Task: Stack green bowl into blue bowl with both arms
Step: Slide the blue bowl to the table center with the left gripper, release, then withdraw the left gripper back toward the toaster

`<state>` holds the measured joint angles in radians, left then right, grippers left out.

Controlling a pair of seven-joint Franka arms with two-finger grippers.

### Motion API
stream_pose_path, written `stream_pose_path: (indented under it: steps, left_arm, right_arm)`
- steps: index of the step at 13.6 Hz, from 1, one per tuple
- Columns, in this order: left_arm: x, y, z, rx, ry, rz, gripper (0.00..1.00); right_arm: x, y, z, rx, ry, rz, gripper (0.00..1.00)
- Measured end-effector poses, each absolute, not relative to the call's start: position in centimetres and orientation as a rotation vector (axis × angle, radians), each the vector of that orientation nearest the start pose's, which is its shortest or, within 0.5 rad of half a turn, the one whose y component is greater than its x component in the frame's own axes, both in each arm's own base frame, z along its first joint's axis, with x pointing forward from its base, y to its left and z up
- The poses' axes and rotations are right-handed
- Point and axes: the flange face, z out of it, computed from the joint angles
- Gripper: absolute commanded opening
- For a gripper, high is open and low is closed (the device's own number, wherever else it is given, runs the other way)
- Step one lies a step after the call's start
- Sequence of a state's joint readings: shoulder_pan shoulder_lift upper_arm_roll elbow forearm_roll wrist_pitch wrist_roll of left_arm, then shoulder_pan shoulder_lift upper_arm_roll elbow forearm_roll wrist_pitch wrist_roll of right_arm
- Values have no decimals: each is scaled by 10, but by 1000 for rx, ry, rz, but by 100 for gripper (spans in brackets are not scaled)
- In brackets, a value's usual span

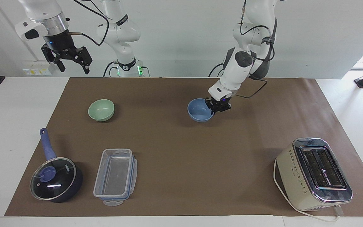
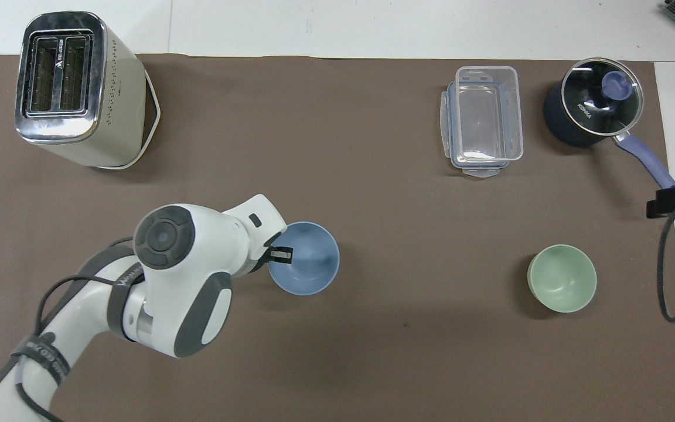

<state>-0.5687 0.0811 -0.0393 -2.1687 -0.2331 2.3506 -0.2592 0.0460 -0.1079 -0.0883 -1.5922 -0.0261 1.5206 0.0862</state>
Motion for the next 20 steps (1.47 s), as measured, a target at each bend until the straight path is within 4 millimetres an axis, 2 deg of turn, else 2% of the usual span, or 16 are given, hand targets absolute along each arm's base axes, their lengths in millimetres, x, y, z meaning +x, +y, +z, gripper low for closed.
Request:
stream_pose_path:
  steps: [2,5,6,8,10,11,14,16,18,20]
  left_arm:
    - [441,-344,360,-3331,318,-28,0]
    - [429,-351,351,-3321,332,-2,0]
    - [425,-352,345,-3316,332,12,3]
    - [421,-353,338,-3309,324,30,41]
    - [421,-351,336,-3309,297,36,85]
    - [423,-348,336,-3310,286,35,99]
    - [434,-337,337,-3315,241,22,100]
    - [448,-326,349,-3328,208,-12,100]
    - [466,-310,375,-3331,187,-39,100]
    - [484,-287,411,-3315,188,-61,100]
  right_arm:
    - [515,-28,667,-3150,205,-57,100]
    - [515,-28,667,-3150,205,-57,100]
    - [515,-28,667,-3150,205,-57,100]
    - [515,-28,667,-3150,205,-57,100]
    - [515,-28,667,-3150,205,-57,100]
    - [515,-28,667,-3150,205,-57,100]
    - [515,-28,667,-3150,205,-57,100]
    - [515,-28,667,-3150,205,-57,100]
    - [515,-28,667,-3150,205,-57,100]
    - [515,-28,667,-3150,205,-57,100]
